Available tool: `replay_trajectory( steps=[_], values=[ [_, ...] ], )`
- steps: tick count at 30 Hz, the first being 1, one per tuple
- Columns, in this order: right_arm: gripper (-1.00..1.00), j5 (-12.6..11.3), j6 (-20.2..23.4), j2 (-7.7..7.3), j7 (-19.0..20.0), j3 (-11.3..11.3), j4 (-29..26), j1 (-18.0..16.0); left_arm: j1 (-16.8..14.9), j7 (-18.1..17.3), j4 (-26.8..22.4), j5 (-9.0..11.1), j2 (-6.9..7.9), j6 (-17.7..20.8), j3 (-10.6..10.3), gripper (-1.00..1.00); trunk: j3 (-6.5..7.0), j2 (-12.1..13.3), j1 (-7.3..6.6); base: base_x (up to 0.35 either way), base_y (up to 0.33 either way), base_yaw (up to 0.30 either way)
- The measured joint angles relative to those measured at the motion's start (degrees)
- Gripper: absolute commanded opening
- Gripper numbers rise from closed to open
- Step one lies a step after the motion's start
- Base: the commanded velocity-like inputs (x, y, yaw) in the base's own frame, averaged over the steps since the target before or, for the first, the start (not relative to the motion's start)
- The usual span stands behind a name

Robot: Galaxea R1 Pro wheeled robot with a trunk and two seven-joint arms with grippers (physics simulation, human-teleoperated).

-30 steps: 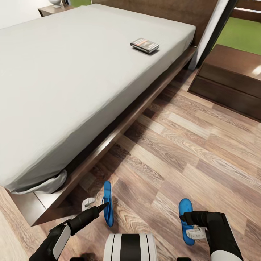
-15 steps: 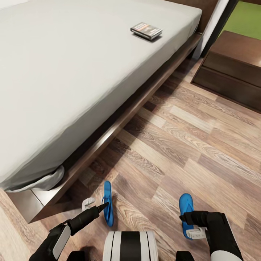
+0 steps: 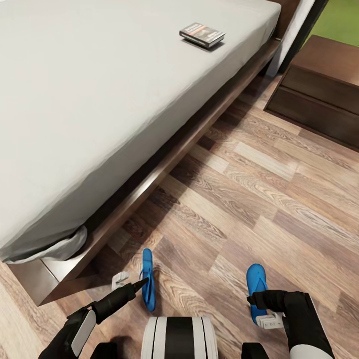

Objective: In the bedroom, move the book from the bed onto either nightstand, and place the two sandals side by side next to the bed.

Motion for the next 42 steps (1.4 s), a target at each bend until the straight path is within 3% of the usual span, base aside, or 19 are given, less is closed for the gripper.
replay_trajectory(
  steps=[2, 5, 11, 42],
  values=[
    [1.0, 0.0, 0.0, -0.03, 0.0, 0.0, 0.0, 0.0, 0.0, -1.44, -0.27, 0.26, 0.75, 0.38, 0.17, -1.0, 0.0, 0.0, 0.0, 0.0, 0.0, 0.0],
    [1.0, 0.0, 0.0, 0.0, 0.0, 0.0, 0.0, 0.0, 0.0, -10.06, -0.67, 0.58, 1.45, 1.42, 0.24, -1.0, 0.0, 0.0, 0.0, 0.0, 0.0, 0.0],
    [1.0, 0.0, 0.0, -0.06, 0.0, -0.02, 0.0, 0.0, -0.08, -18.62, -2.5, 0.66, 1.5, 6.31, 0.24, -1.0, 0.0, 0.0, 0.0, 0.0, 0.0, 0.0],
    [1.0, 0.0, 0.0, -0.05, 0.01, 0.0, 0.0, 0.0, -0.09, -19.39, -3.98, 0.47, 1.22, 7.12, -0.16, -1.0, 0.0, 0.0, -0.03, 0.064, 0.0, 0.0]
  ],
)
